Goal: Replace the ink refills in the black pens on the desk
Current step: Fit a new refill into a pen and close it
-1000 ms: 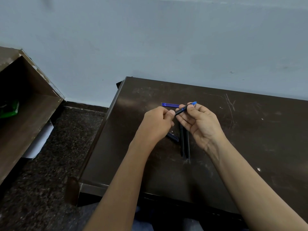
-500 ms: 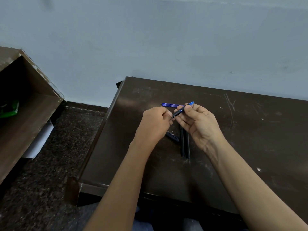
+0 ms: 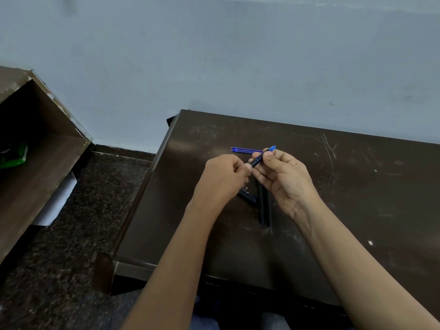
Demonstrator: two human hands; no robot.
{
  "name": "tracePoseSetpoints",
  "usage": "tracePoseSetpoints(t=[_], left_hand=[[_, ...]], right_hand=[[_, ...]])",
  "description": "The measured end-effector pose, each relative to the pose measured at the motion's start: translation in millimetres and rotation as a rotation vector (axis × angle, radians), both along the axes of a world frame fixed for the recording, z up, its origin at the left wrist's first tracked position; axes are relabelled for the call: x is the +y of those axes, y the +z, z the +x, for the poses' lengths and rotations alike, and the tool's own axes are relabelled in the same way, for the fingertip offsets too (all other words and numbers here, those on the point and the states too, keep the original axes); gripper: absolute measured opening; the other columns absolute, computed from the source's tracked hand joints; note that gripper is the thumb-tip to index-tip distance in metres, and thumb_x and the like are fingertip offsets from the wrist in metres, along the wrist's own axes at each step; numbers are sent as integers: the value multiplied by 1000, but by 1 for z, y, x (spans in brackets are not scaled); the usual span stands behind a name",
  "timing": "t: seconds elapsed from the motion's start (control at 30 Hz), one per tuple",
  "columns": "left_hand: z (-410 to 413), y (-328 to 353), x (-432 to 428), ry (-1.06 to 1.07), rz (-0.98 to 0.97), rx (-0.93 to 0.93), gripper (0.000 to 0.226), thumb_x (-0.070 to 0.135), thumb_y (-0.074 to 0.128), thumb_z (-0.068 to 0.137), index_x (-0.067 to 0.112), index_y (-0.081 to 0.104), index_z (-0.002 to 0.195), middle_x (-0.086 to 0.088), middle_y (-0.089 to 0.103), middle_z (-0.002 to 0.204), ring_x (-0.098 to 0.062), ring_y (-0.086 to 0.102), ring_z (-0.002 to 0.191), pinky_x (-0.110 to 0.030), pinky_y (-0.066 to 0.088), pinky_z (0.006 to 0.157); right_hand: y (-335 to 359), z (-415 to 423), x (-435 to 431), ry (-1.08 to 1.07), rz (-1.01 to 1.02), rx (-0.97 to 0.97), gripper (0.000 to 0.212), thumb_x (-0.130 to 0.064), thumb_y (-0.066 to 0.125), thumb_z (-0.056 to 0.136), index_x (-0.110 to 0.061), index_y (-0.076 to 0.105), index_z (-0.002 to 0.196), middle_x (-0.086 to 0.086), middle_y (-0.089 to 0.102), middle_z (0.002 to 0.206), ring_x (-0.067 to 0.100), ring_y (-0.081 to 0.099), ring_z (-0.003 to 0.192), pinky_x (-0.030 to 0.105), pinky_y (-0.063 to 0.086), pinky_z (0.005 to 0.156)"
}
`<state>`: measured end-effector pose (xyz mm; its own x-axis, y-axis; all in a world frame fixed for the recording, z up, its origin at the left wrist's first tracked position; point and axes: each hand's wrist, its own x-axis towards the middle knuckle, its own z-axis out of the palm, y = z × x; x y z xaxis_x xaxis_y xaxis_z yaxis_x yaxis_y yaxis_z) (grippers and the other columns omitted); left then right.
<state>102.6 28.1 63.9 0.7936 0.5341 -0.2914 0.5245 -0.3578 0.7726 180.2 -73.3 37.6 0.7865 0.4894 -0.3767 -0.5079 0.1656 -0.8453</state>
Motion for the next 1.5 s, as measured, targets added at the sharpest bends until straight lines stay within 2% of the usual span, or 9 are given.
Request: tracePoseSetpoints(t=[0.23, 0.5, 0.63, 0.73, 0.9, 1.1, 1.23, 1.4, 1.5], left_hand=[[0, -1, -1, 64, -64, -4, 35, 33, 41, 99, 8, 67, 97, -4, 67, 85, -10, 61, 71, -17, 48, 65], [-6, -2, -2, 42, 103, -85, 19, 33, 62, 88, 14, 62, 90, 3, 64, 80, -8, 61, 72, -16, 44, 59], [0, 1, -3, 61, -51, 6, 37, 31, 39, 100, 6, 66, 101, -5, 69, 87, -10, 63, 69, -15, 47, 62], [0, 1, -3, 25, -3, -17, 23, 26, 50, 96, 7, 64, 95, -6, 70, 90, -14, 67, 77, -26, 55, 76], [-5, -1, -2, 29, 135, -84, 18, 32, 60, 90, 15, 62, 95, 6, 61, 80, -5, 57, 70, -12, 40, 58], [-4, -2, -3, -26, 19, -17, 29, 29, 48, 97, 9, 70, 96, -3, 71, 87, -10, 65, 76, -21, 53, 75], [-5, -3, -2, 14, 135, -69, 18, 30, 65, 86, 13, 65, 94, 3, 63, 79, -7, 58, 70, -16, 44, 60], [-1, -1, -2, 37, 19, -5, 38, 34, 39, 100, 8, 67, 97, -3, 69, 84, -4, 58, 62, -12, 42, 56], [-1, 3, -3, -2, -51, 14, 31, 26, 45, 99, 5, 68, 102, -1, 65, 81, -4, 58, 62, -8, 46, 56]], right_hand=[[0, 0, 1, -3, 12, 6, 6, -9, 55, 94, -9, 61, 92, 6, 73, 88, 17, 70, 81, 27, 59, 75], [1, 1, 0, 1, 10, 2, 8, -9, 56, 93, -7, 61, 98, 7, 73, 88, 13, 70, 73, 25, 59, 68], [0, 1, 1, 12, 11, -1, 8, -10, 55, 94, -6, 62, 97, 6, 73, 89, 15, 71, 79, 25, 59, 73], [-1, 1, 0, 16, 9, -3, 15, -10, 55, 94, -2, 60, 106, 9, 72, 93, 18, 70, 81, 26, 59, 74], [-1, 2, 0, 17, 14, -10, 10, -10, 56, 93, -5, 60, 100, 7, 73, 89, 14, 70, 76, 26, 58, 71], [-2, 2, -3, 21, 5, -29, 7, -10, 54, 94, -7, 61, 94, 5, 73, 89, 15, 70, 77, 23, 57, 68], [0, 2, -2, 19, 1, -34, 8, -10, 54, 94, -9, 62, 90, 4, 74, 85, 11, 70, 71, 23, 57, 65], [-2, 2, -1, 13, 12, -23, 8, -10, 55, 94, -10, 62, 89, 4, 74, 86, 13, 71, 77, 25, 57, 69], [-3, 2, -2, 9, 6, -16, 7, -9, 54, 94, -9, 61, 93, 5, 74, 87, 15, 71, 76, 24, 57, 68]])
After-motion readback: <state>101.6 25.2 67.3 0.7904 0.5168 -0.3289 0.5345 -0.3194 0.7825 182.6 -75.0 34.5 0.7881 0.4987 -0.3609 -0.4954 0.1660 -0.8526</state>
